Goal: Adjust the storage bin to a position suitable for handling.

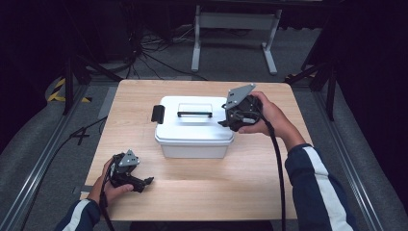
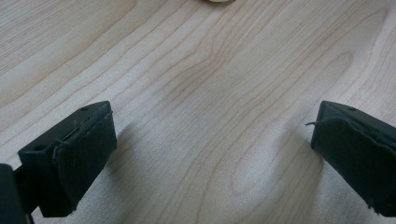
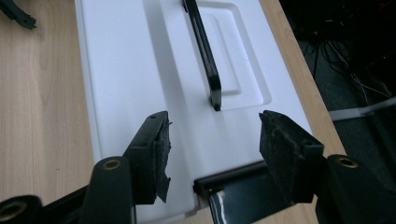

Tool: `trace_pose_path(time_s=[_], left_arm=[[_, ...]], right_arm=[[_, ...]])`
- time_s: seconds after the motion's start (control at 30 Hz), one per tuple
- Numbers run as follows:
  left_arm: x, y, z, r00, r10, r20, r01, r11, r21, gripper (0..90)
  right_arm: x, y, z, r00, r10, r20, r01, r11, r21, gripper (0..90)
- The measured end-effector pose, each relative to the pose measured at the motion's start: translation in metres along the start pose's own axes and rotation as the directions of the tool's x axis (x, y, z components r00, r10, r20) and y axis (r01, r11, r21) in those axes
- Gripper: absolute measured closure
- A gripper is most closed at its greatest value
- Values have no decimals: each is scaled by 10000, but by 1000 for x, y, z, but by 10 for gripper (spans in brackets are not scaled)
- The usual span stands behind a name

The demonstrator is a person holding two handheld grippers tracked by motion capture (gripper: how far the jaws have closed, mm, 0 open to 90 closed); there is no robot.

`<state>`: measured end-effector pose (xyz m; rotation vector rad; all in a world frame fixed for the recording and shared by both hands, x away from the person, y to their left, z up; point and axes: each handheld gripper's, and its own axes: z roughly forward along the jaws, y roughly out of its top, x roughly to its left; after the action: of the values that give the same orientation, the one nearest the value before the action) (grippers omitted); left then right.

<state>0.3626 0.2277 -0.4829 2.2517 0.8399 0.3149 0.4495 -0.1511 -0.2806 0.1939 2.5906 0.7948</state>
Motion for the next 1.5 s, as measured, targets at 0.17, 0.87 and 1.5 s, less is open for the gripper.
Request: trace_pose_path(time_s=[0.17, 0.87, 1.5], left_arm=[[0, 0, 0, 10000, 7, 9, -7, 10000, -7, 7], [0, 0, 0, 10000, 39, 42, -39, 10000, -5, 7], [1, 0, -1, 9999, 93, 47, -94, 9999, 47, 7]], right_arm=[[-3, 13, 13, 9997, -143, -198, 148, 9996, 229, 447], [-5, 50, 54, 9904, -1211, -675, 1297, 9810, 1441, 700], [-3, 65, 55, 9807, -1846, -651, 1930, 9670, 1663, 842]])
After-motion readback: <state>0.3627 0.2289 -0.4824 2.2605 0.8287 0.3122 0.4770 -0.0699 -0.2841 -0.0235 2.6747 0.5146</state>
